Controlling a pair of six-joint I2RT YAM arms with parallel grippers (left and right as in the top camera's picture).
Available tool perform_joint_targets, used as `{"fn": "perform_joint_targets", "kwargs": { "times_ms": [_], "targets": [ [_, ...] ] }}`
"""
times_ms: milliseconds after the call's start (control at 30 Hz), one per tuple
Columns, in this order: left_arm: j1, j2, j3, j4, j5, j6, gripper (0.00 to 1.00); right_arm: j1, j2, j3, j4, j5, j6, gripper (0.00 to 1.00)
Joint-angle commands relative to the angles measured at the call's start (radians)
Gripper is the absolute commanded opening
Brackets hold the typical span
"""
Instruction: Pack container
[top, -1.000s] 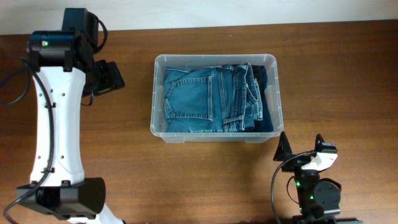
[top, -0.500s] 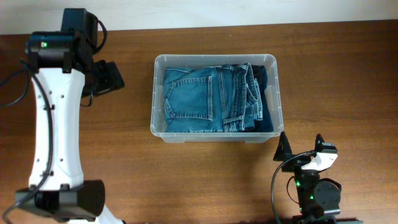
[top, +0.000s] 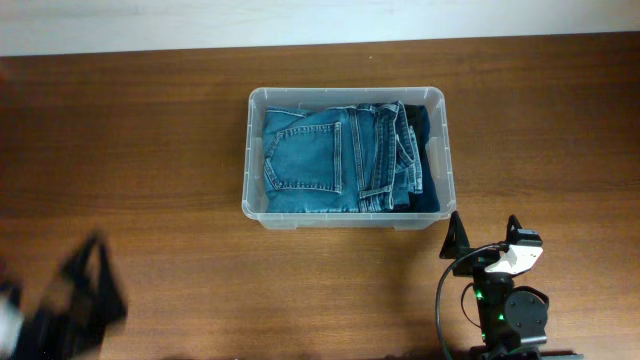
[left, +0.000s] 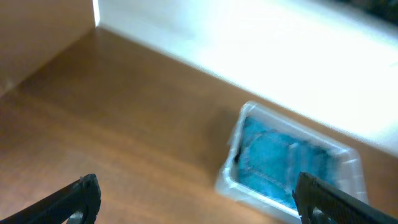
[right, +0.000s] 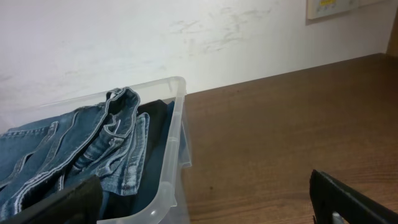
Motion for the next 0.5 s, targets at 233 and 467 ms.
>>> {"fn": "perform_joint_targets", "kwargs": {
  "times_ms": [233, 467],
  "targets": [
    [0.001, -0.451, -0.021, -0.004, 0.045, 0.007, 1.00, -0.003, -0.010, -0.005, -0.008, -0.005, 0.001, 0.98],
    [0.001, -0.630, -0.215, -0.004, 0.044, 0.006, 1.00, -0.003, -0.010, -0.005, -0.008, -0.005, 0.001, 0.98]
  ]
}}
